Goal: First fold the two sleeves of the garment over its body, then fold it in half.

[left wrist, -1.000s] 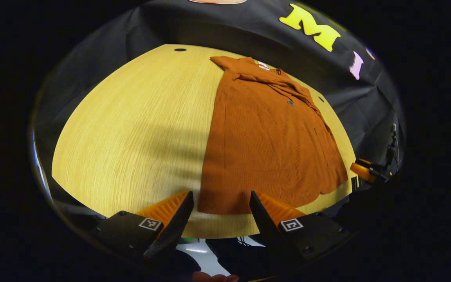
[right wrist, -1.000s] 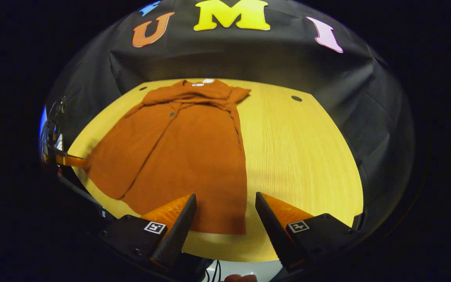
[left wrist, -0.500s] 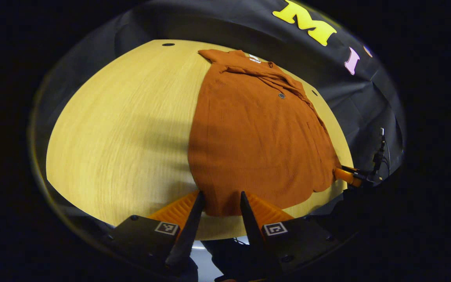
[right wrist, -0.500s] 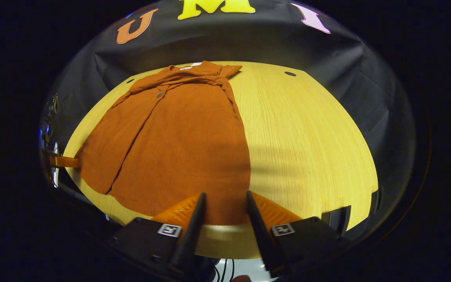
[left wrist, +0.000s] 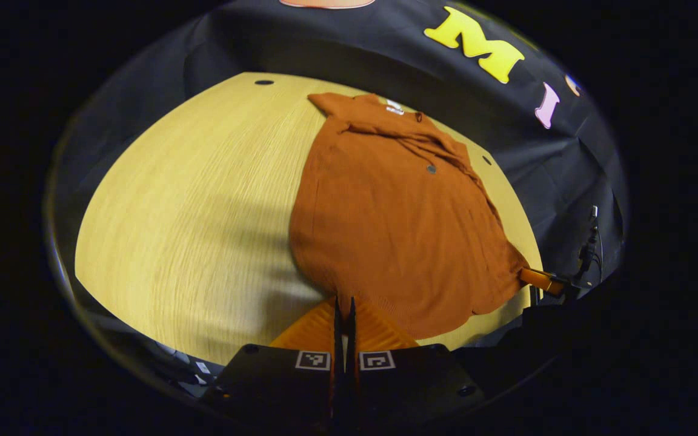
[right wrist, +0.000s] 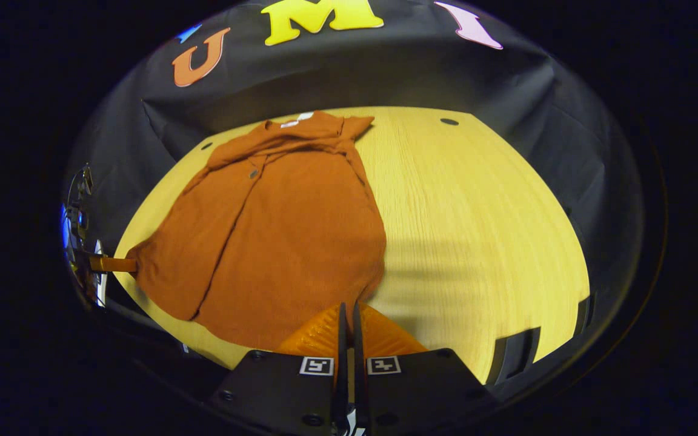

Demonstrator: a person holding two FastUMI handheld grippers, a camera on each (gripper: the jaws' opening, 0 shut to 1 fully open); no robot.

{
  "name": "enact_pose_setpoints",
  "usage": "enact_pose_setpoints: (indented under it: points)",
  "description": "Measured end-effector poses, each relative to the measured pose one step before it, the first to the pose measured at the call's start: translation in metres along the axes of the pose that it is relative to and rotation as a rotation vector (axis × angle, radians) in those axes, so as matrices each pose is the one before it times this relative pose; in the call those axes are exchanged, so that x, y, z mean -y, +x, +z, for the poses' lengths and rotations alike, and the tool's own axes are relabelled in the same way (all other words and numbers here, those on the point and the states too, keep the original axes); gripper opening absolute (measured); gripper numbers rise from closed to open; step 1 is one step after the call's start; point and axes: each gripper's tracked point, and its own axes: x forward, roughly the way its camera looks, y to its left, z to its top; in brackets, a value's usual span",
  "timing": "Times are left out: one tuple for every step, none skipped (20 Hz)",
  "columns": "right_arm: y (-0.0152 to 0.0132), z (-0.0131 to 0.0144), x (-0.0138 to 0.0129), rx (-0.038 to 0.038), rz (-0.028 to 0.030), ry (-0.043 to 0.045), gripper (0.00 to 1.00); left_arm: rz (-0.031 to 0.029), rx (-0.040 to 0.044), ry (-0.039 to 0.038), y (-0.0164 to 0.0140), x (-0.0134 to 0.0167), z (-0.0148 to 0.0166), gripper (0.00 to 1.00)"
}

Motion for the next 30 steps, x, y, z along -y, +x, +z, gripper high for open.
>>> enact_pose_setpoints:
  points:
    - [-0.00244,0.01639,-0.00186,0.02534,0.01006,0.00675,0.05,-0.00548,0.02461,0.02459,-0.00367,0.00407,0.01572,0.04]
    - [-0.00127,0.01865,-0.00220,0.02735,0.00888,0.00458,0.05,-0.00940,0.01984,0.02437,-0.00132,0.00310,0.01471,0.04]
    - [0.00041,0.01679,-0.00260,0.02304,0.00824,-0.00108,0.05,-0.00473,0.02325,0.02077,-0.00094,0.00313,0.01621,0.04]
    - [0.00149,0.01600,0.00049,0.01644,-0.00231,-0.00842,0.05,-0.00958,0.02217,0.01510,-0.00064,0.00306,0.01547,0.04]
    - [0.00162,0.01591,-0.00195,0.02328,0.00530,-0.00140,0.05,-0.00604,0.02335,0.01019,-0.00032,0.00299,0.01707,0.04]
    - [0.00267,0.01545,-0.00044,0.01913,0.00220,-0.00421,0.05,-0.00712,0.02230,0.00811,0.00090,0.00177,0.01562,0.04]
    - [0.00325,0.01430,-0.00086,0.01971,0.00524,-0.01076,0.06,-0.00334,0.02353,0.01376,0.00032,-0.00070,0.01623,0.04]
    - [0.00238,0.01673,-0.00057,0.02207,0.00318,-0.01508,0.05,-0.00207,0.02748,0.01420,0.00170,-0.00082,0.01714,0.04]
    - [0.00175,0.01800,-0.00106,0.02385,0.00273,-0.01607,0.06,-0.00333,0.03535,0.01443,0.00181,-0.00008,0.02096,0.04]
    - [0.00460,0.02122,-0.00253,0.02661,0.00576,-0.01283,0.06,-0.01065,0.04076,0.02081,0.00324,0.00121,0.02164,0.03]
    - [0.00578,0.02285,-0.00281,0.03213,0.00734,-0.01290,0.06,0.00073,0.03836,0.02739,0.00605,-0.00104,0.02214,0.03]
    - [0.00798,0.02353,-0.00337,0.02984,0.00625,-0.01391,0.06,0.00801,0.03255,0.03592,0.00660,-0.00315,0.02056,0.04]
    - [0.00823,0.02199,-0.00300,0.03139,0.00763,-0.01327,0.06,0.01109,0.03023,0.04026,0.00927,-0.00509,0.01807,0.04]
    - [0.01077,0.02178,-0.00194,0.02604,0.00395,-0.01024,0.06,0.00663,0.02896,0.03137,0.00919,-0.00515,0.01740,0.04]
    - [0.01239,0.01783,-0.00162,0.02283,0.00127,-0.00843,0.05,0.00182,0.02071,0.01486,0.01089,-0.00303,0.01712,0.04]
    - [0.01210,0.01699,-0.00162,0.01294,0.00090,-0.00676,0.06,-0.00259,0.01632,-0.00080,0.01026,-0.00196,0.01403,0.03]
    - [0.01396,0.01419,-0.00111,0.01310,-0.00274,-0.01044,0.06,0.00017,0.02067,-0.00687,0.00947,-0.00627,0.01628,0.04]
    - [0.01429,0.01399,-0.00157,0.01009,0.00266,-0.00527,0.05,0.00377,0.01856,-0.01438,0.00969,-0.00467,0.01270,0.04]
    - [0.01528,0.01054,-0.00104,0.00875,0.00350,-0.00230,0.05,0.00771,0.01277,-0.02028,0.01273,-0.00479,0.01054,0.04]
    - [0.01545,0.01042,0.00136,0.00815,-0.00322,-0.00715,0.06,-0.00166,0.00667,-0.02942,0.01218,-0.00290,0.01062,0.03]
    - [0.01480,0.00685,0.00212,0.00730,-0.00337,-0.01122,0.06,-0.00183,0.01010,-0.03558,0.01485,-0.00290,0.00852,0.04]
    - [0.01593,0.00697,0.00225,0.00321,-0.00033,0.00047,0.05,-0.00037,0.00668,-0.03473,0.01642,-0.00450,0.00731,0.04]
    - [0.01546,0.00395,0.00174,0.00178,0.00301,0.00195,0.05,0.00464,-0.00004,-0.02108,0.01555,-0.00669,0.00608,0.03]
    - [0.01765,0.00256,0.00441,0.00141,-0.00241,-0.00958,0.05,0.00895,-0.00107,-0.00335,0.01752,-0.00675,0.00294,0.03]
    - [0.01879,0.00113,0.00685,0.00737,-0.00812,-0.01137,0.05,0.01169,-0.00272,0.00269,0.01705,-0.00780,0.00218,0.03]
    - [0.01979,-0.00282,0.00620,-0.00811,-0.00697,-0.00029,0.05,0.00803,-0.00807,-0.00830,0.01793,-0.00700,0.00151,0.04]
    - [0.01891,-0.00565,0.00570,-0.01015,-0.00594,0.01390,0.05,0.00883,-0.00369,-0.02003,0.01688,-0.00599,0.00092,0.03]
    - [0.02030,-0.00598,0.00618,-0.01091,-0.00653,0.01594,0.05,0.00374,0.00266,-0.02574,0.01901,-0.00466,0.00061,0.03]
    - [0.01927,-0.00766,0.00761,-0.01190,-0.01082,0.00693,0.05,-0.00131,0.00566,-0.01868,0.01841,-0.00278,0.00127,0.03]
    - [0.01938,-0.01112,0.00525,-0.02030,-0.00852,0.00795,0.05,0.00465,-0.00161,-0.01322,0.01703,-0.00372,-0.00227,0.03]
